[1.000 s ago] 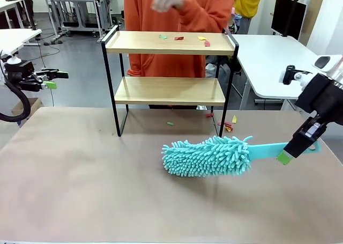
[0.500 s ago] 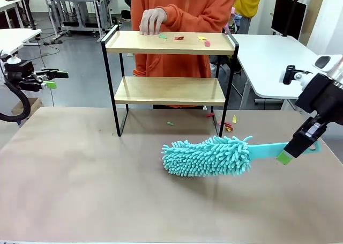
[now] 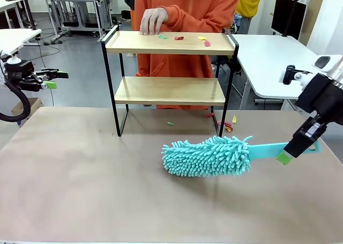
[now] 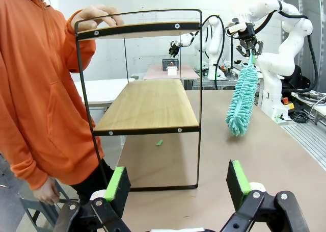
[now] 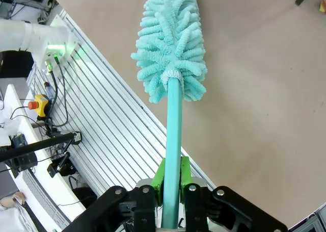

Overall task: Clean the shelf.
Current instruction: Clean the specific section of the Shelf indicated by the human with the Duster.

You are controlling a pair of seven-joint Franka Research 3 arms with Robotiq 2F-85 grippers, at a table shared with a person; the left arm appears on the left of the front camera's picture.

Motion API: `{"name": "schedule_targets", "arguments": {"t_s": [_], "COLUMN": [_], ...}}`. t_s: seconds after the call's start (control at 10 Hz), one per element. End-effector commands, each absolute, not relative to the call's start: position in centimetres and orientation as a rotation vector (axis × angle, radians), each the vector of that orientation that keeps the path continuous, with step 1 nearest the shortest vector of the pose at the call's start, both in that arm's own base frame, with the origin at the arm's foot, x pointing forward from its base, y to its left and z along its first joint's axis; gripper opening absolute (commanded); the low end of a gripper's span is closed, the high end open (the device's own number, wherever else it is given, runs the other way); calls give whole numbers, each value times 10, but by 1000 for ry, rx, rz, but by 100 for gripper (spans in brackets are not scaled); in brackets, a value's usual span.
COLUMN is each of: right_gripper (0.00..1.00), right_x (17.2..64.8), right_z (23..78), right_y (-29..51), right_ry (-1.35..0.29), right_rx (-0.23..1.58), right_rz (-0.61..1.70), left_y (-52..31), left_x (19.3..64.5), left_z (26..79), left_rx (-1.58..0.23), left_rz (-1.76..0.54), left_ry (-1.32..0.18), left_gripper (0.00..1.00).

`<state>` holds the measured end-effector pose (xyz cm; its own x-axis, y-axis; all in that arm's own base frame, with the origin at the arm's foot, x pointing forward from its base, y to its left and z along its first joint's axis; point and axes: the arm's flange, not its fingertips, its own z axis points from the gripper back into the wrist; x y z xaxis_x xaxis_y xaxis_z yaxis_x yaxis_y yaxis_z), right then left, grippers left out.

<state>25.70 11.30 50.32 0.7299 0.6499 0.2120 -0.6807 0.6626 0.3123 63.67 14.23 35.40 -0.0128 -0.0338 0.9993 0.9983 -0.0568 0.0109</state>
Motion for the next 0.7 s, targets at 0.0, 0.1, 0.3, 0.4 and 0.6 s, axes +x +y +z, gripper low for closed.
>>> {"name": "schedule_targets", "arguments": {"t_s": [0.0,0.1,0.3,0.4,0.6], "right_gripper": [13,13,13,13,13], "right_x": [257,252,247,242,239], "right_z": [503,515,552,570,608], "right_y": [113,125,138,142,165], "right_ry": [-85,-115,-186,-212,-295], "right_rx": [387,342,440,451,487], "right_rz": [753,779,764,781,739], "left_y": [141,141,141,141,141], "left_x": [635,635,635,635,635], "left_z": [357,357,357,357,357], "left_rx": [-1221,-1221,-1221,-1221,-1221], "left_rz": [-1281,-1281,-1281,-1281,-1281], "left_ry": [-1161,-1161,-1161,-1161,-1161], "left_gripper": [100,100,100,100,100]}}
